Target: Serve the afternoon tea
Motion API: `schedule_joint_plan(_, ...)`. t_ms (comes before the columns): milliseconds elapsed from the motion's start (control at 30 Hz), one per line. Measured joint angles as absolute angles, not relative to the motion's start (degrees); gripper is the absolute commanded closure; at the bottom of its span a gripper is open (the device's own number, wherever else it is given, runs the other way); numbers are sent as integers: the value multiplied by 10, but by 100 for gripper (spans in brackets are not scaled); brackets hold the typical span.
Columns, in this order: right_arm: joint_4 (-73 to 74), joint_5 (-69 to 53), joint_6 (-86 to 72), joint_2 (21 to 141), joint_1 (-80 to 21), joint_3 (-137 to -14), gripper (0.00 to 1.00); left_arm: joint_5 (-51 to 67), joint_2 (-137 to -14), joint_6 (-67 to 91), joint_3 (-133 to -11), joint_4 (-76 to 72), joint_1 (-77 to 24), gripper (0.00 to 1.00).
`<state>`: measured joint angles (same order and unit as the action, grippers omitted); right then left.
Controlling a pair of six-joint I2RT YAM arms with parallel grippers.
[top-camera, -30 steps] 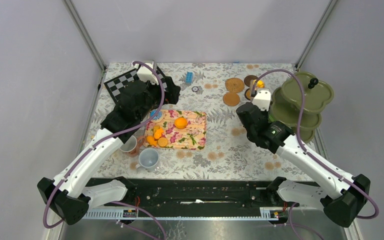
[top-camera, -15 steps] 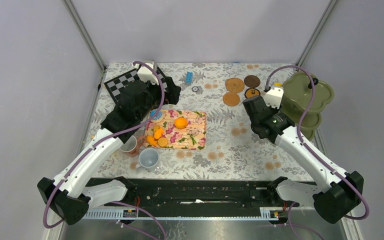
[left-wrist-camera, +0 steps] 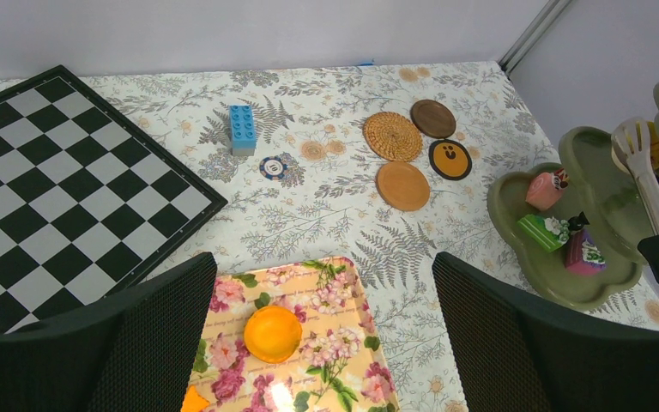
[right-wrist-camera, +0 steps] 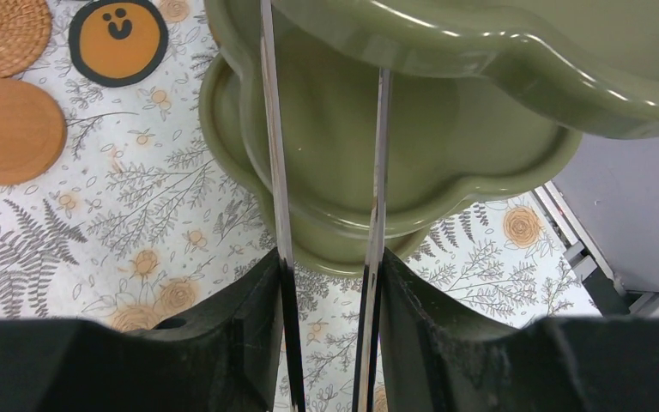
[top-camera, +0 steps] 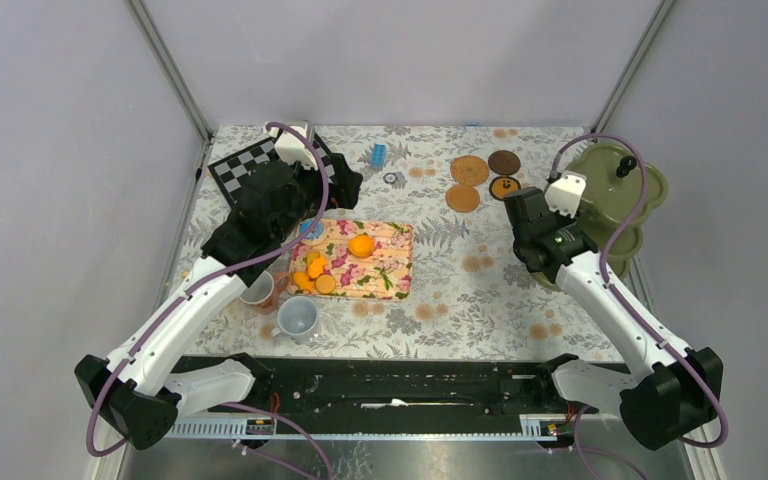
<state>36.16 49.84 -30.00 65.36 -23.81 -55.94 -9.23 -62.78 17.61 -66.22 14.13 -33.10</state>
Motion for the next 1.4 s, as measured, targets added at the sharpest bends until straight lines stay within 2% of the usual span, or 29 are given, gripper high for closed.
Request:
schedule_joint_plan(233,339,483,-288,654,-213,-545,50,-92,-628,176,-662,141,-331,1)
schedule_joint_plan(633,325,473,-282,655,-207,-524,49,-92,-628,176,-662,141,-331,1)
schedule_joint_plan(967,321,465,-267,655,-202,-517,35,-92,-628,176,-662,141,-331,1)
schedule_joint_plan(1400,302,401,-196,566,-202,-498,37,-89,-634,176,-662,141,-331,1)
